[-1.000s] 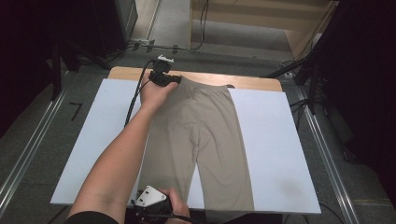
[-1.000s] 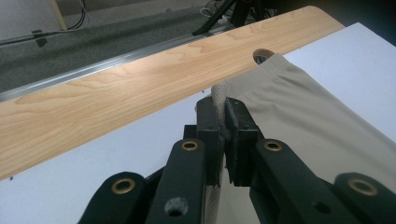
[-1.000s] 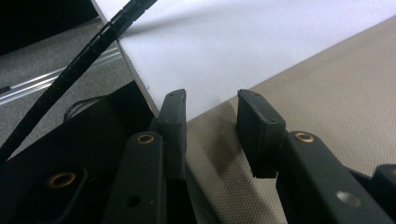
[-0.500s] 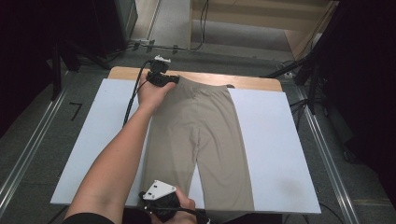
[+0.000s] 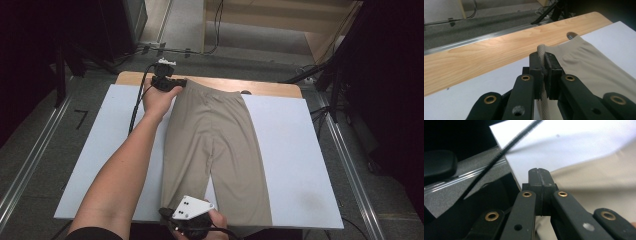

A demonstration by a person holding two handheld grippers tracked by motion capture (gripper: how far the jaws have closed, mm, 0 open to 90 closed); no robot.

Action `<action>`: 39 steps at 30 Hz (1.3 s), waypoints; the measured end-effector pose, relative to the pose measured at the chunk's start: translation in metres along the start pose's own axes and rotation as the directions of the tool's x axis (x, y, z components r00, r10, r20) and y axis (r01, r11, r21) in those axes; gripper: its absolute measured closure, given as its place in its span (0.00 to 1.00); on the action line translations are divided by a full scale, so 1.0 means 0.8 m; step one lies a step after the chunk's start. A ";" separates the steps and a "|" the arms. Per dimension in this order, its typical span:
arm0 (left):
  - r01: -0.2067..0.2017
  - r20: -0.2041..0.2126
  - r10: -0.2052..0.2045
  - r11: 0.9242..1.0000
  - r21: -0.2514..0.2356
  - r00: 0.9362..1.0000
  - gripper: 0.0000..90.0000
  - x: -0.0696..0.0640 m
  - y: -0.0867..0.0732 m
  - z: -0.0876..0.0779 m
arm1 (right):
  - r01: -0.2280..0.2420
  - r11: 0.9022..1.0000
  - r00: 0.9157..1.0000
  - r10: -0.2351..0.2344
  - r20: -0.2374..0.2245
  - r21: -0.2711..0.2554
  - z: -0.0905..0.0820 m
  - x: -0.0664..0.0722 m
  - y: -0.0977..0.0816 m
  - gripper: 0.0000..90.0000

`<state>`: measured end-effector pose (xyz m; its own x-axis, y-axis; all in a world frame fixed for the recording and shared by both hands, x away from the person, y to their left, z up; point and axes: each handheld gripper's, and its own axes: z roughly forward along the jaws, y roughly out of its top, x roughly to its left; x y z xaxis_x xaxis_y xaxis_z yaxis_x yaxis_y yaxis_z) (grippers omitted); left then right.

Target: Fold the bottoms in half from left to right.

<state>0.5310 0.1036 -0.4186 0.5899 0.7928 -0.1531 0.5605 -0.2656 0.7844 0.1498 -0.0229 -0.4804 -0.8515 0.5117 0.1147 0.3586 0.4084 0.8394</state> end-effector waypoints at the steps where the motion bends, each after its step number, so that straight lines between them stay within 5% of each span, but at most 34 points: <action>1: 0.001 0.001 -0.001 1.000 -0.004 1.000 0.96 0.003 -0.001 -0.003 | 0.008 1.000 1.000 -0.008 -0.023 -0.002 0.004 0.003 0.005 0.99; 6: -0.021 -0.040 0.021 1.000 -0.008 0.999 0.97 0.018 -0.001 -0.020 | 0.034 0.999 0.997 -0.035 -0.073 -0.025 0.017 0.016 0.024 0.99; 11: 0.040 -0.121 -0.043 0.999 -0.027 0.992 0.97 0.061 -0.002 -0.056 | 0.087 0.995 0.991 -0.092 -0.096 -0.057 0.026 0.033 0.051 0.99; 16: 0.065 -0.125 -0.063 0.998 0.012 0.990 0.96 0.077 -0.016 -0.067 | 0.113 0.992 0.988 -0.119 -0.102 -0.054 0.025 0.037 0.051 0.99; 22: 0.099 -0.057 -0.097 0.995 0.033 0.994 0.96 0.063 -0.020 -0.062 | 0.074 0.996 0.994 -0.078 -0.082 -0.048 -0.001 0.021 0.024 0.99; 27: 0.117 0.017 -0.118 0.992 0.052 0.993 0.96 0.028 -0.012 -0.042 | 0.072 0.996 0.997 -0.071 0.016 -0.053 -0.050 0.004 -0.008 0.99; 31: 0.114 0.022 -0.115 0.992 0.058 0.993 0.96 0.009 -0.007 -0.029 | 0.053 0.997 0.996 -0.048 0.073 -0.059 -0.081 -0.007 -0.031 0.99; 39: 0.133 0.003 -0.133 0.990 0.052 0.991 0.96 -0.007 0.000 -0.009 | -0.019 0.999 0.980 0.026 0.197 -0.037 -0.138 -0.036 -0.085 0.99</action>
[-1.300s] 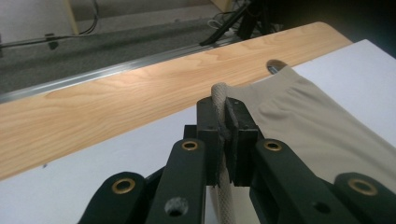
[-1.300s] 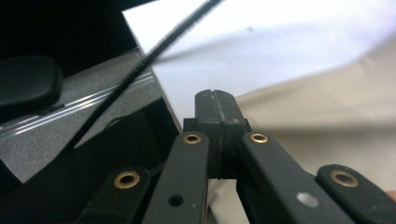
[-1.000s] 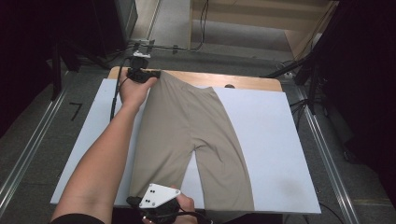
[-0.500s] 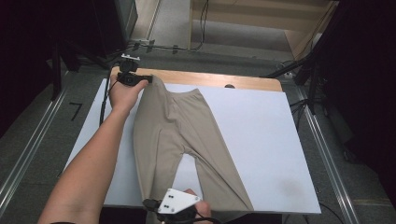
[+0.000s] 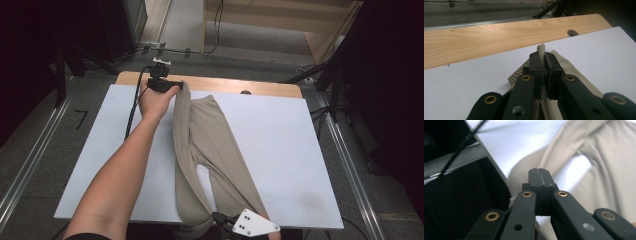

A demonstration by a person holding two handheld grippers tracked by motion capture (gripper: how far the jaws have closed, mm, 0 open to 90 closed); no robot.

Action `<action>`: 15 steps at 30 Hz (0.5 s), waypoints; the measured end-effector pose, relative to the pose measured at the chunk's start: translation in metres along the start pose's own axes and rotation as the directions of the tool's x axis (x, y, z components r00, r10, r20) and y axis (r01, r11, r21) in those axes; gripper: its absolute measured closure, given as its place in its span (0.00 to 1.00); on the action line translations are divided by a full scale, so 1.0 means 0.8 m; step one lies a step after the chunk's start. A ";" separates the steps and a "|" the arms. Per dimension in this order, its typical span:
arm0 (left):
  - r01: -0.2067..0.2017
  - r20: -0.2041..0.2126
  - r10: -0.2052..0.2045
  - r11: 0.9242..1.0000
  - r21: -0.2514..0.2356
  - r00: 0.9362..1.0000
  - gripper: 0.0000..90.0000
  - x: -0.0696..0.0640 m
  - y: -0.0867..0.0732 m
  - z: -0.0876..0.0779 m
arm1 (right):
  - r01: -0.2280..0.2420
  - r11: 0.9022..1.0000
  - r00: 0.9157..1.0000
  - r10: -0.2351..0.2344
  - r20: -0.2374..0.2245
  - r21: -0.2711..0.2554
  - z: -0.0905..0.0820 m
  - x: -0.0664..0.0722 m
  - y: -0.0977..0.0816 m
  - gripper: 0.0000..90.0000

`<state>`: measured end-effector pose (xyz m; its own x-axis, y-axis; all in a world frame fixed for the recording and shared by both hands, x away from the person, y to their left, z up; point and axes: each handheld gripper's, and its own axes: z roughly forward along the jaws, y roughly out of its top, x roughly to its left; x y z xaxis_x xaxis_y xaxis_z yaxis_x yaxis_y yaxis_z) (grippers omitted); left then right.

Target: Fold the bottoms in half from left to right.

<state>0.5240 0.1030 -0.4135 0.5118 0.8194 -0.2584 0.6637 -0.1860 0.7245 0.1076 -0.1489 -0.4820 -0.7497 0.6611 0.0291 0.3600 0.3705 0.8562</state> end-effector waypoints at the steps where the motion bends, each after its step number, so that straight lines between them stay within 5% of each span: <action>1: 0.000 0.000 0.000 1.000 0.000 1.000 0.96 0.000 0.000 0.000 | 0.000 1.000 1.000 0.000 0.000 0.000 0.000 0.000 0.000 0.99; 6: -0.007 -0.007 0.007 1.000 0.005 1.000 0.96 -0.011 0.004 0.014 | -0.049 0.999 0.997 0.048 0.062 0.021 -0.024 -0.022 -0.024 0.99; 10: 0.001 -0.010 -0.001 1.000 0.013 1.000 0.96 -0.021 0.006 0.029 | -0.107 0.994 0.986 0.105 0.129 0.009 -0.050 -0.045 -0.039 0.99; 15: 0.001 -0.011 -0.001 1.000 0.024 1.000 0.96 -0.027 0.005 0.040 | -0.152 0.988 0.980 0.149 0.129 0.009 -0.042 -0.049 -0.038 0.99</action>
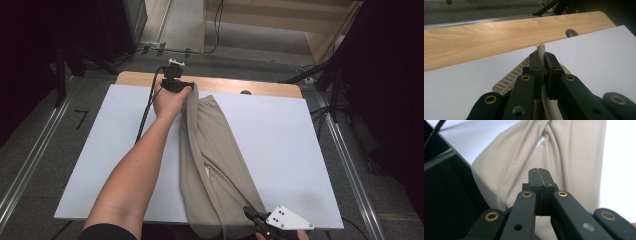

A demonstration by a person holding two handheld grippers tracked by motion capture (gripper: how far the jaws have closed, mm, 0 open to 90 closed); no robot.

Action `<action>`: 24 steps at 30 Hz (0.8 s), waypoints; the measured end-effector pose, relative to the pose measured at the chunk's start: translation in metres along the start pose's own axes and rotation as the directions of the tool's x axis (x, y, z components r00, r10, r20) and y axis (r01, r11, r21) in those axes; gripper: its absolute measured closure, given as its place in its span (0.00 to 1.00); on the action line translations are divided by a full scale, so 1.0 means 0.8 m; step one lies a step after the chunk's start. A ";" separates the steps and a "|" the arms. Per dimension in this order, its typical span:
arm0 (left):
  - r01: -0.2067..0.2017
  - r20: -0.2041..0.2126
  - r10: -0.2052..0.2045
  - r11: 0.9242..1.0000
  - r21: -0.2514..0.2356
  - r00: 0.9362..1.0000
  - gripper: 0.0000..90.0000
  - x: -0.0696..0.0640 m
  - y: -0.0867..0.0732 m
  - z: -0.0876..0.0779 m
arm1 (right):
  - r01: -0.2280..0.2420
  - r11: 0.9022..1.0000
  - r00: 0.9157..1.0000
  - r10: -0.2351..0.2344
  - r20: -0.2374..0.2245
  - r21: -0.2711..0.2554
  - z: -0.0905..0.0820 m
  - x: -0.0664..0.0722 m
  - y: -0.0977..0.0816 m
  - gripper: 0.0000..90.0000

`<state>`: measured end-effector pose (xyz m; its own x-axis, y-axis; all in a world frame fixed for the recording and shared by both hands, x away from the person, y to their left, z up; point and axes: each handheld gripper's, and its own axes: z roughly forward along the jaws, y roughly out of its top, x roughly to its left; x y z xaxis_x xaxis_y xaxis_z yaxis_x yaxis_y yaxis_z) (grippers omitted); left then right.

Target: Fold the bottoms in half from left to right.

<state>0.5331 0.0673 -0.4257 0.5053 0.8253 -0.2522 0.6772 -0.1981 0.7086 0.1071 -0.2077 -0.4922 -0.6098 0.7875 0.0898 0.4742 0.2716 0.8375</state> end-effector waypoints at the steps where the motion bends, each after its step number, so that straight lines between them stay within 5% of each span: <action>1: 0.002 0.000 -0.002 1.000 0.001 1.000 0.96 0.000 0.000 0.001 | 0.008 1.000 1.000 -0.008 -0.011 0.003 0.006 0.003 0.002 0.99; 6: -0.004 0.000 0.004 1.000 0.006 1.000 0.96 -0.002 -0.001 0.002 | 0.009 1.000 0.999 -0.008 -0.050 0.015 0.040 0.016 0.011 0.98; 9: -0.004 0.001 0.004 1.000 0.006 1.000 0.96 -0.002 -0.001 0.001 | -0.001 0.999 0.998 0.004 -0.064 0.052 0.059 0.024 0.010 0.81; 12: -0.004 0.001 0.004 1.000 0.008 1.000 0.96 -0.002 -0.001 0.002 | 0.009 0.998 0.998 -0.004 -0.066 0.068 0.068 0.029 0.009 0.78; 14: -0.003 0.001 0.003 1.000 0.006 1.000 0.96 -0.002 -0.001 0.003 | 0.025 0.995 0.999 -0.022 -0.035 0.098 0.081 0.036 0.007 0.66; 18: 0.005 -0.001 -0.005 1.000 0.004 1.000 0.96 -0.002 -0.002 0.005 | 0.053 0.992 0.999 -0.053 0.002 0.117 0.090 0.040 0.003 0.69; 20: 0.004 -0.008 -0.004 1.000 0.004 1.000 0.96 -0.001 -0.002 0.006 | 0.094 0.987 0.995 -0.097 0.015 0.129 0.086 0.042 0.004 0.91; 24: 0.018 -0.012 -0.018 1.000 -0.001 1.000 0.96 0.001 -0.001 0.005 | 0.063 0.991 0.998 -0.064 0.007 0.115 0.078 0.041 0.006 0.97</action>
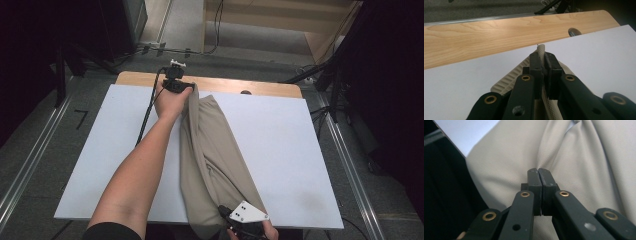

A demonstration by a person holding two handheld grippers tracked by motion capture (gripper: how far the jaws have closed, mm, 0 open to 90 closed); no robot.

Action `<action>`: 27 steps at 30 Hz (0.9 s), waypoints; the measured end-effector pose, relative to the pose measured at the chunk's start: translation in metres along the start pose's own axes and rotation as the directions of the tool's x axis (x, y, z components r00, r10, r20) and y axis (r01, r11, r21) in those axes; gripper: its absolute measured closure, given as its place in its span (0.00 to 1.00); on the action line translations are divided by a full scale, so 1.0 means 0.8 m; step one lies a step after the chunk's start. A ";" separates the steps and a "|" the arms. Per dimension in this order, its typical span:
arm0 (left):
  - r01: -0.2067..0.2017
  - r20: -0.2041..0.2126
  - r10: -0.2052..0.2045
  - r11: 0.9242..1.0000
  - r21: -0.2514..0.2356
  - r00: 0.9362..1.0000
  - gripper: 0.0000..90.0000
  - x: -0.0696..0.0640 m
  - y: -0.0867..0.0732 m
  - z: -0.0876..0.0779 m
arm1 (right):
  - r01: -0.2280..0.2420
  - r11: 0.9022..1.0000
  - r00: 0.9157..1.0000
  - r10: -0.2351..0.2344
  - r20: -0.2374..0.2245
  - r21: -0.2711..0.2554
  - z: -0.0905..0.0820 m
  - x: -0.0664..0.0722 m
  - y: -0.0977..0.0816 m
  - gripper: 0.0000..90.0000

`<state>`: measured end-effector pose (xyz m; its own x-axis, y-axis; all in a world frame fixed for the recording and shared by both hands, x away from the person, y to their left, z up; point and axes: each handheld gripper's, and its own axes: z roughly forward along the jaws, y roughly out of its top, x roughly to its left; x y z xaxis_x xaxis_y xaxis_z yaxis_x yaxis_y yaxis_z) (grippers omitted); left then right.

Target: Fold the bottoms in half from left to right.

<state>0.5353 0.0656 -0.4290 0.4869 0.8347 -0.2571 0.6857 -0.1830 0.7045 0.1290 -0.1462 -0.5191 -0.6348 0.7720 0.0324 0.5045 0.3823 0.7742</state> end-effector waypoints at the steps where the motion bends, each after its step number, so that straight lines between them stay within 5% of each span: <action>1: -0.003 -0.001 0.003 1.000 0.001 1.000 0.96 0.000 0.001 0.000 | -0.003 1.000 1.000 0.003 -0.008 -0.007 -0.004 -0.001 0.000 0.98; 11: -0.009 -0.010 0.009 1.000 0.018 1.000 0.96 -0.016 0.011 0.007 | -0.105 0.992 0.994 0.104 -0.024 -0.075 -0.055 -0.031 -0.016 0.98; 18: -0.013 -0.013 0.013 1.000 0.025 1.000 0.96 -0.032 0.016 0.022 | -0.169 0.981 0.985 0.172 0.023 -0.090 -0.072 -0.060 -0.026 0.98; 20: -0.013 0.014 0.013 0.999 0.037 1.000 0.94 -0.034 0.019 0.029 | -0.190 0.979 0.978 0.195 0.077 -0.067 -0.073 -0.069 -0.030 0.98; 21: -0.014 0.030 0.013 0.999 0.041 0.999 0.89 -0.034 0.020 0.032 | -0.199 0.978 0.975 0.204 0.093 -0.058 -0.071 -0.071 -0.032 0.97; 22: -0.015 0.075 0.014 1.000 0.010 0.997 0.83 -0.034 0.022 0.036 | -0.211 0.976 0.970 0.215 0.117 -0.048 -0.070 -0.073 -0.034 0.97; 25: -0.025 0.107 0.034 0.996 -0.088 0.994 0.62 -0.028 0.024 0.034 | -0.230 0.973 0.959 0.231 0.166 -0.023 -0.067 -0.077 -0.038 0.95; 27: -0.007 0.103 0.016 0.996 -0.086 0.995 0.49 -0.022 0.025 0.030 | -0.238 0.971 0.942 0.239 0.237 -0.036 -0.067 -0.079 -0.039 0.80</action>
<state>0.5535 0.0348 -0.4261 0.5509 0.7739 -0.3124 0.6331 -0.1436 0.7607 0.1220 -0.2342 -0.5110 -0.3382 0.9388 0.0660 0.6198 0.1694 0.7663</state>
